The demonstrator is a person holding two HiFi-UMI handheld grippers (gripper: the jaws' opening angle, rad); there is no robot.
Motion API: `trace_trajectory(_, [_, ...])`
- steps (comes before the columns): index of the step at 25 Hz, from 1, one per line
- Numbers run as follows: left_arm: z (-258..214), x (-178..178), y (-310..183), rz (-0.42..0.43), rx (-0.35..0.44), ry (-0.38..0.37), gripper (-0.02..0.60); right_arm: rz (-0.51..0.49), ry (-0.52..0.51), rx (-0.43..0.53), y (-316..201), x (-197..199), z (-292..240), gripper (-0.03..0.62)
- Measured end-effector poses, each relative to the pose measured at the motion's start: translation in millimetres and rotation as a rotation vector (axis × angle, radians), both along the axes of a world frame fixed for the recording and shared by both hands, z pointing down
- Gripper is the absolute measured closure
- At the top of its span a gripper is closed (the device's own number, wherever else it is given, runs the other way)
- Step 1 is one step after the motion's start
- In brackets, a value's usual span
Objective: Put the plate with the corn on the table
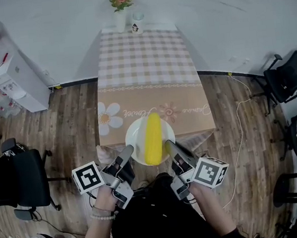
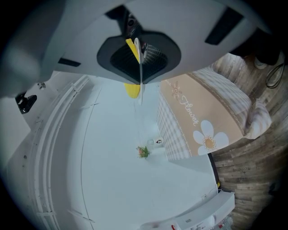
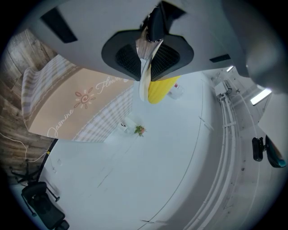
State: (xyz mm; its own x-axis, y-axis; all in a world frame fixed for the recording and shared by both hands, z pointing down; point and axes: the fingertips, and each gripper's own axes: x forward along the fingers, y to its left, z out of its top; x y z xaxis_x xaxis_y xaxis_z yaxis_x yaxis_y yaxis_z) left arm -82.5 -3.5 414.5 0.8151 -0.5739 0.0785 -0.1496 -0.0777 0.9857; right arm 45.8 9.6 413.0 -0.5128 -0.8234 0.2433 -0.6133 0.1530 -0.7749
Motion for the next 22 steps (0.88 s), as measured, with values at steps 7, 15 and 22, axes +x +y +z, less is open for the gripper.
trace_trajectory(7, [-0.2, 2.6, -7.3, 0.009, 0.007, 0.009, 0.560, 0.007, 0.008, 0.003, -6.5, 1.8, -1.6, 0.508])
trace_trajectory(15, [0.9, 20.1, -29.8, 0.009, 0.007, 0.004, 0.560, 0.005, 0.006, -0.003, -29.4, 19.2, 0.6, 0.508])
trace_trajectory(22, [4.7, 39.0, -49.0, -0.011, 0.000, 0.000, 0.560, -0.022, -0.003, -0.011, -52.2, 37.5, 5.1, 0.508])
